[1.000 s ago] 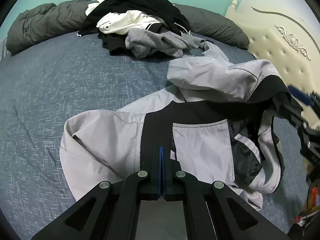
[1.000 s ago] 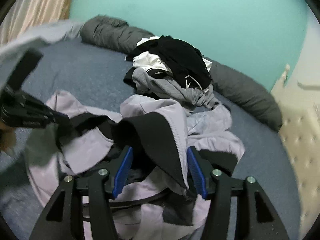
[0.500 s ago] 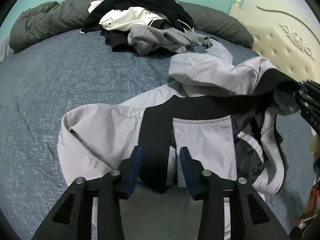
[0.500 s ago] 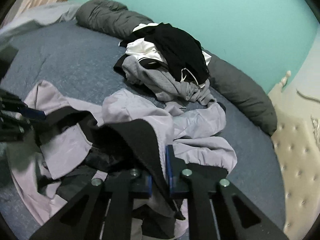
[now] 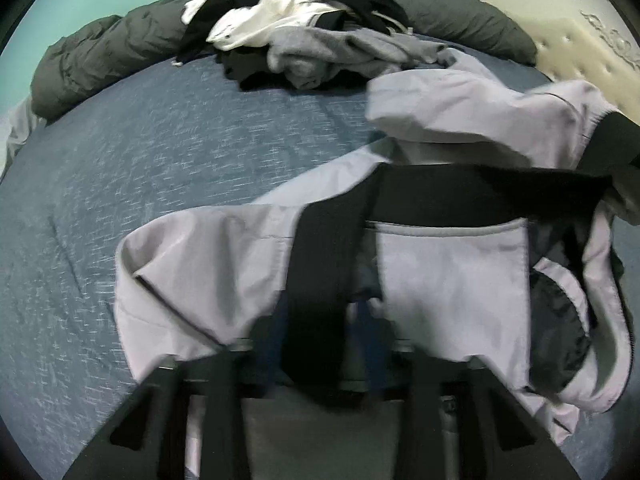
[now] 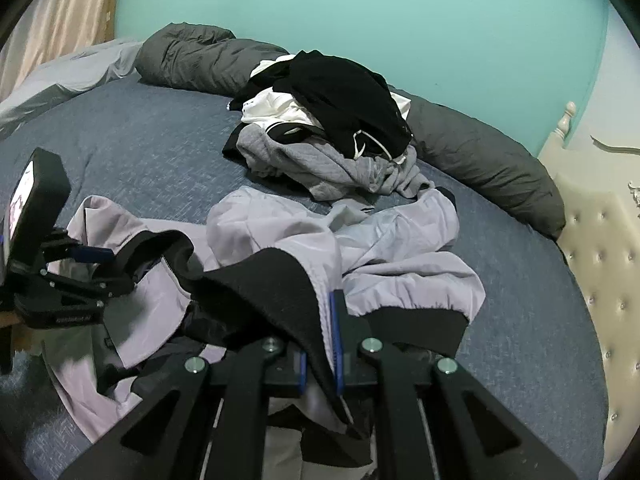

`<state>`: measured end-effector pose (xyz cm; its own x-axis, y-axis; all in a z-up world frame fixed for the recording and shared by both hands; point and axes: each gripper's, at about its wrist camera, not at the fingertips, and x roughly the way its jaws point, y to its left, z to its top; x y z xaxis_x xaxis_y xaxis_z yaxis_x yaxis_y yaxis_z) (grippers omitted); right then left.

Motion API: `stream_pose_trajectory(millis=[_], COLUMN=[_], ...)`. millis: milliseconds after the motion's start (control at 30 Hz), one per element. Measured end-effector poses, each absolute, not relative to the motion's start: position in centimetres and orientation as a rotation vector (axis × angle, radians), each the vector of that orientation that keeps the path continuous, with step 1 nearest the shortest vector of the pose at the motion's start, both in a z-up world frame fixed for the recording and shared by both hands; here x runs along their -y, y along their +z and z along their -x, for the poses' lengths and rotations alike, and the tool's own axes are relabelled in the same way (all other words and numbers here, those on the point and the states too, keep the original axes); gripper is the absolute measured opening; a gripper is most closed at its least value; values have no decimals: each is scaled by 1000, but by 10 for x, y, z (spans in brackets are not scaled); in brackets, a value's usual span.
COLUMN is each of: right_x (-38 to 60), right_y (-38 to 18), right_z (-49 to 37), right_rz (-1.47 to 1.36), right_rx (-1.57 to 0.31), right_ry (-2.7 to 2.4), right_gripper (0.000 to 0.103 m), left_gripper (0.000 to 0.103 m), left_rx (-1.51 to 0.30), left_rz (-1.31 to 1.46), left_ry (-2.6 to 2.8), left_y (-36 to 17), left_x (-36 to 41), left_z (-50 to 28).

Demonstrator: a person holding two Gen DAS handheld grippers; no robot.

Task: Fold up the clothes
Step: 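Lift the jacket hem up off the bed with both grippers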

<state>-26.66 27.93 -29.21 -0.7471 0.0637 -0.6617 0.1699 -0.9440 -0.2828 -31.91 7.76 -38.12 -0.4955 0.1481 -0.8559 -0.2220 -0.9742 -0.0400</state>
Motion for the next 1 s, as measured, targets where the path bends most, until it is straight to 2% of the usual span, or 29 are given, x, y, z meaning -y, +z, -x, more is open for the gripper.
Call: stream_pose_trajectory(millis=[67, 100, 300, 467, 567, 1000], right_x=[-282, -283, -290, -288, -290, -287], right_y=[-292, -291, -279, -244, -209, -31], right_z=[265, 264, 256, 244, 235, 151], right_rz=[-1087, -1083, -1019, -919, -846, -487], right_rx=[-497, -485, -390, -346, -290, -329], right_ry=[-2841, -2845, -2866, -2894, -2924, -3041], right_gripper=[9, 9, 6, 5, 5, 4], left_gripper=[8, 7, 6, 6, 6, 5], left_rx=[-114, -124, -113, -77, -95, -106], left_rz=[1439, 1431, 1297, 1186, 1104, 770], left_ry=[2541, 2541, 2618, 2690, 2727, 2813], left_y=[-380, -378, -338, -275, -230, -54], left_x=[-75, -74, -61, -42, -36, -32], left_z=[319, 319, 308, 296, 286, 217])
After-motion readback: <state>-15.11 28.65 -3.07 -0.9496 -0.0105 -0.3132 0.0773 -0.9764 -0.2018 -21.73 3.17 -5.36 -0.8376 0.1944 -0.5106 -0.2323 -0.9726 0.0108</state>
